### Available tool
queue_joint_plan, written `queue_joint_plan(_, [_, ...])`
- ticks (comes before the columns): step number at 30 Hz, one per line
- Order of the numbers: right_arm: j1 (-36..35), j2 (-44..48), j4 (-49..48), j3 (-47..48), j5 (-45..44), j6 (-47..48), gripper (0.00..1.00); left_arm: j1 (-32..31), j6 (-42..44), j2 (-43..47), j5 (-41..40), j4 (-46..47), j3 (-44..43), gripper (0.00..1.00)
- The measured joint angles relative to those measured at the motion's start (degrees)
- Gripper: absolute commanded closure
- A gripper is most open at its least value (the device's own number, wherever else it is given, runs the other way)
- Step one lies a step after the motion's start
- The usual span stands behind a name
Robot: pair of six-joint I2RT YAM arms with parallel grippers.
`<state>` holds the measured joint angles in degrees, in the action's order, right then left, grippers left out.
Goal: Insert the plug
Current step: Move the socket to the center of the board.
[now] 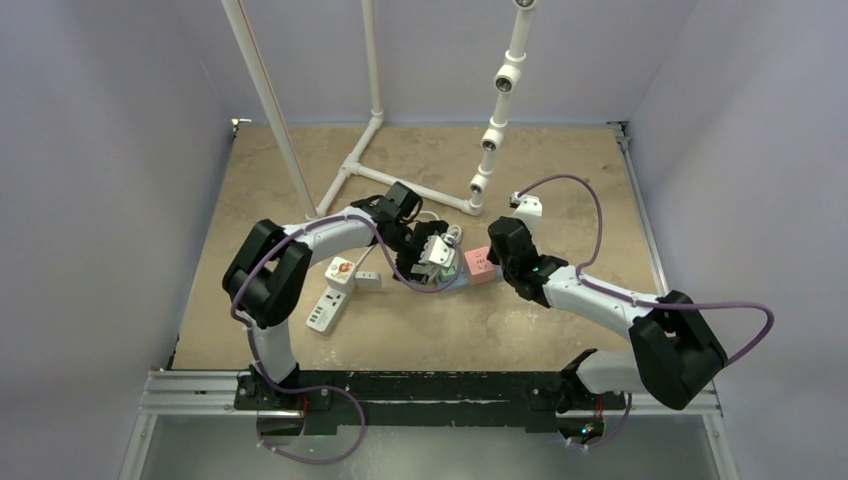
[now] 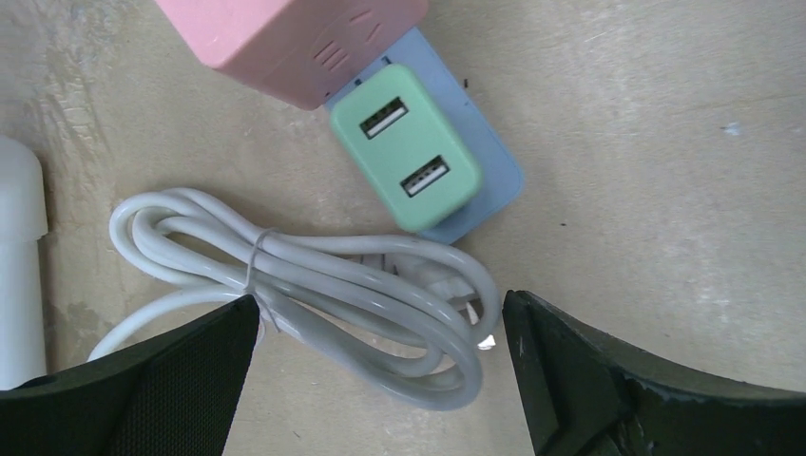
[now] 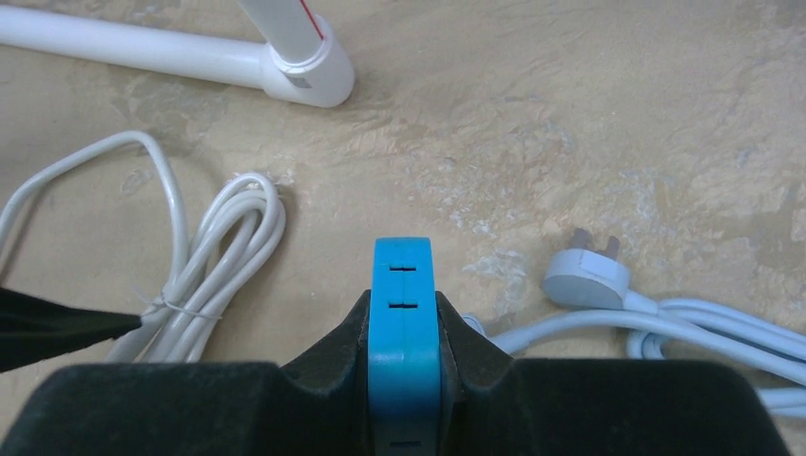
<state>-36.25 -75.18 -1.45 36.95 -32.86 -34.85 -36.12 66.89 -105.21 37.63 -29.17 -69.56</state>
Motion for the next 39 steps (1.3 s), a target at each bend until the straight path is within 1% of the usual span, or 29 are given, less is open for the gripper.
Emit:
queue_joint_plan(4, [0.15, -0.57, -1.25, 0.00, 1.44, 0.24, 1.00, 0.00, -0.39, -1.70, -2.19, 3.21, 0.02, 0.02])
queue_joint_plan(9, [0.66, -1.90, -3.13, 0.00, 2.64, 0.59, 1.00, 0.42, -1.60, -2.16, -6.71, 8.13, 0.11, 0.13])
queue_joint_plan(11, [0.66, -2.25, -3.91, -0.02, 2.95, 0.83, 1.00, 1.11, -1.99, -2.16, -8.26, 9.55, 0.11, 0.15])
queue_joint_plan(13, [0.76, -2.54, -4.74, -0.11, 4.02, 0.83, 1.00, 2.38, -3.02, -2.16, -10.03, 11.13, 0.11, 0.13])
queue_joint_plan(17, [0.39, -3.21, -6.62, -0.33, 5.86, 0.50, 1.00, 5.49, -7.65, -2.16, -13.20, 12.87, 1.07, 0.07])
queue_joint_plan(19, [-0.87, -3.82, -7.41, -0.33, 5.81, 0.02, 1.00, 6.91, -10.14, -2.14, -14.75, 13.68, 1.22, 0.02])
queue_joint_plan(21, [-2.84, -4.66, -8.24, -0.11, 5.38, -0.85, 1.00, 7.96, -12.35, -1.95, -15.39, 14.29, 1.31, 0.01])
queue_joint_plan(26, [-9.20, -8.66, -8.44, 3.34, 5.66, -3.82, 1.00, 9.11, -15.52, 1.57, -14.27, 13.94, 2.03, 0.01])
queue_joint_plan(31, [-11.85, -8.92, -6.25, 4.02, 8.48, -5.03, 1.00, 9.07, -16.44, 9.60, -11.61, 11.17, 2.89, 0.01])
queue_joint_plan(33, [-12.11, -6.69, -5.60, 2.99, 9.53, -4.63, 1.00, 9.11, -16.55, 12.83, -10.36, 9.60, 2.93, 0.01])
queue_joint_plan(36, [-12.17, -0.66, -6.40, 0.00, 9.94, -2.58, 1.00, 9.11, -16.55, 16.35, -7.08, 6.67, 2.91, 0.01])
queue_joint_plan(39, [-12.17, 5.88, -8.15, -3.43, 9.88, 0.68, 1.00, 8.66, -17.51, 17.46, -2.69, 2.43, 2.05, 0.01])
